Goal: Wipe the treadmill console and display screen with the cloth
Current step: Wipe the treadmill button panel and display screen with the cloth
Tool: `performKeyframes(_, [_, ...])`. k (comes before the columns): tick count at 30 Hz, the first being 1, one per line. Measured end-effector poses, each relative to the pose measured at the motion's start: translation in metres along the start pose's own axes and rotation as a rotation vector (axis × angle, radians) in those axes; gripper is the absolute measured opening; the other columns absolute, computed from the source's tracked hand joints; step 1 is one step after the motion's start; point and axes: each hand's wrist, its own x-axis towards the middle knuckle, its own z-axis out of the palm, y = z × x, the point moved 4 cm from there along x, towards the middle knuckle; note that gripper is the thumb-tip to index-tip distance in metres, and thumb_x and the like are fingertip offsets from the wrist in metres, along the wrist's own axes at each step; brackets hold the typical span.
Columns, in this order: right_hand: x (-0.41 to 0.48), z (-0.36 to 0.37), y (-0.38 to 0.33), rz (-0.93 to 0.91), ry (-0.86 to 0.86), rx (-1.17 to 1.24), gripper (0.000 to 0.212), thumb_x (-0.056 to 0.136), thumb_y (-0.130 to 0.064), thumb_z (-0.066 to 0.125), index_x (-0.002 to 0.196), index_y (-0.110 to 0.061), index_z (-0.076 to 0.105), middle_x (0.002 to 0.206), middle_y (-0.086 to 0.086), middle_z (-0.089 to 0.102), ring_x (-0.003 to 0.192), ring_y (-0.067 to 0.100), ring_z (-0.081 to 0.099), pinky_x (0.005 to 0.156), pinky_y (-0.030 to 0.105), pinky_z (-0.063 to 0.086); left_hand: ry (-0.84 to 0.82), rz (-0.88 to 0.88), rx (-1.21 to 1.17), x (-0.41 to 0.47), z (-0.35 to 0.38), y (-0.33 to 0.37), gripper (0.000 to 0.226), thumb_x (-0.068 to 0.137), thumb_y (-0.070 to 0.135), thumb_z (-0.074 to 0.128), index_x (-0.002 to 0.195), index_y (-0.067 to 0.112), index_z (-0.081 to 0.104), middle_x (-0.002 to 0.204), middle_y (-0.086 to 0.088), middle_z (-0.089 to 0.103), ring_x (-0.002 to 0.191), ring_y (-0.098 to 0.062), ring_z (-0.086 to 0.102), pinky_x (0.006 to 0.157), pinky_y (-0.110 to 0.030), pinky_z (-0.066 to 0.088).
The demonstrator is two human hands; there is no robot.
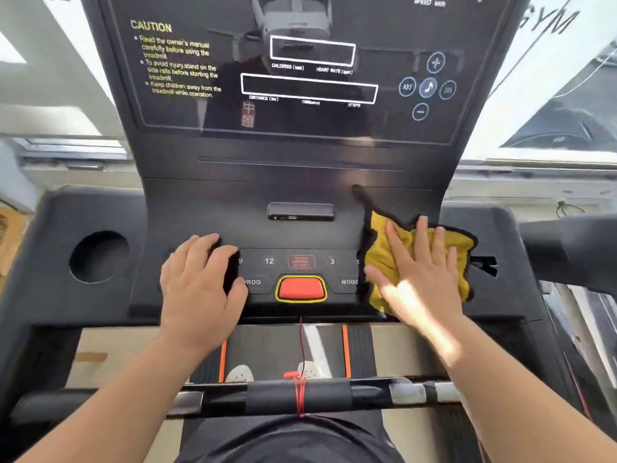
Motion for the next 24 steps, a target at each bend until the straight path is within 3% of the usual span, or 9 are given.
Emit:
performKeyframes(3, [-0.011,0.001,-0.024,-0.012,0.034,0.020,0.087,0.091,-0.080,0.008,0.165,-0.034,0.014,0.173,0.016,0.005,0.156,0.048,0.006,0.123,0.067,0.010,0.012,0.000,0.014,-0.004,0.000,0.004,0.049,0.082,0.041,0.046,0.118,0.015,0.065,0.136,-0.011,0.056,0.134,-0.039,0.044,0.108,-0.057,0.035])
performKeyframes(8, [-0.042,0.012,-0.057,-0.492,0.084,-0.002,0.060,0.101,-0.058,0.031,0.159,-0.042,0.030,0.172,-0.002,0.020,0.156,0.039,0.020,0.122,0.066,0.020,0.023,-0.006,0.025,-0.008,0.003,0.010,0.051,0.082,0.042,0.044,0.118,0.013,0.065,0.136,-0.011,0.056,0.133,-0.038,0.044,0.108,-0.053,0.032])
performKeyframes(10, [-0.034,0.014,-0.021,-0.463,0.090,-0.043,0.062,0.100,-0.061,0.030,0.159,-0.045,0.024,0.172,0.000,0.020,0.156,0.040,0.021,0.123,0.064,0.022,0.021,-0.014,0.018,-0.008,0.003,0.011,0.051,0.082,0.042,0.043,0.118,0.013,0.065,0.136,-0.011,0.056,0.132,-0.038,0.044,0.107,-0.054,0.034])
performKeyframes(13, [-0.019,0.011,0.024,-0.158,0.026,-0.055,0.073,0.097,-0.072,0.010,0.162,-0.038,0.003,0.172,0.013,0.008,0.156,0.047,0.011,0.120,0.067,0.025,0.021,-0.028,-0.001,-0.010,0.003,0.013,0.051,0.082,0.042,0.043,0.118,0.013,0.065,0.136,-0.011,0.056,0.131,-0.039,0.045,0.104,-0.055,0.036])
performKeyframes(15, [-0.022,0.008,0.013,-0.012,-0.009,-0.025,0.087,0.092,-0.077,0.010,0.165,-0.029,0.011,0.170,0.023,0.006,0.154,0.053,0.009,0.120,0.070,0.019,0.019,-0.024,0.001,-0.014,0.003,0.014,0.050,0.081,0.041,0.043,0.118,0.014,0.065,0.136,-0.011,0.056,0.132,-0.038,0.044,0.105,-0.054,0.035])
performKeyframes(17, [-0.038,0.006,-0.022,-0.088,-0.026,-0.024,0.100,0.086,-0.085,0.020,0.165,-0.024,0.019,0.169,0.028,0.008,0.153,0.057,0.009,0.120,0.071,0.010,0.018,-0.016,-0.006,-0.016,0.003,0.016,0.050,0.081,0.041,0.043,0.118,0.014,0.065,0.136,-0.010,0.056,0.133,-0.038,0.044,0.106,-0.054,0.034])
performKeyframes(20, [-0.065,0.012,-0.052,-0.320,-0.087,-0.037,0.105,0.080,-0.093,0.028,0.165,-0.034,0.008,0.171,0.023,-0.006,0.154,0.054,-0.003,0.122,0.069,0.004,0.014,-0.002,-0.030,-0.017,0.004,0.022,0.051,0.082,0.041,0.043,0.119,0.015,0.064,0.137,-0.010,0.055,0.134,-0.037,0.044,0.107,-0.054,0.034])
performKeyframes(22, [-0.070,0.010,-0.041,-0.378,-0.067,-0.031,0.097,0.084,-0.093,0.023,0.164,-0.041,0.005,0.172,0.016,-0.010,0.156,0.048,-0.006,0.125,0.065,0.005,0.011,0.019,-0.043,-0.015,0.005,0.027,0.051,0.082,0.042,0.044,0.121,0.015,0.064,0.137,-0.010,0.055,0.133,-0.037,0.044,0.107,-0.055,0.034])
performKeyframes(24, [-0.064,0.006,-0.016,-0.318,-0.052,-0.019,0.089,0.085,-0.093,0.010,0.162,-0.048,0.004,0.172,0.013,-0.009,0.157,0.045,-0.005,0.126,0.062,0.005,0.005,0.040,-0.042,-0.012,0.007,0.033,0.052,0.083,0.043,0.044,0.122,0.014,0.064,0.137,-0.010,0.055,0.133,-0.038,0.044,0.107,-0.055,0.035])
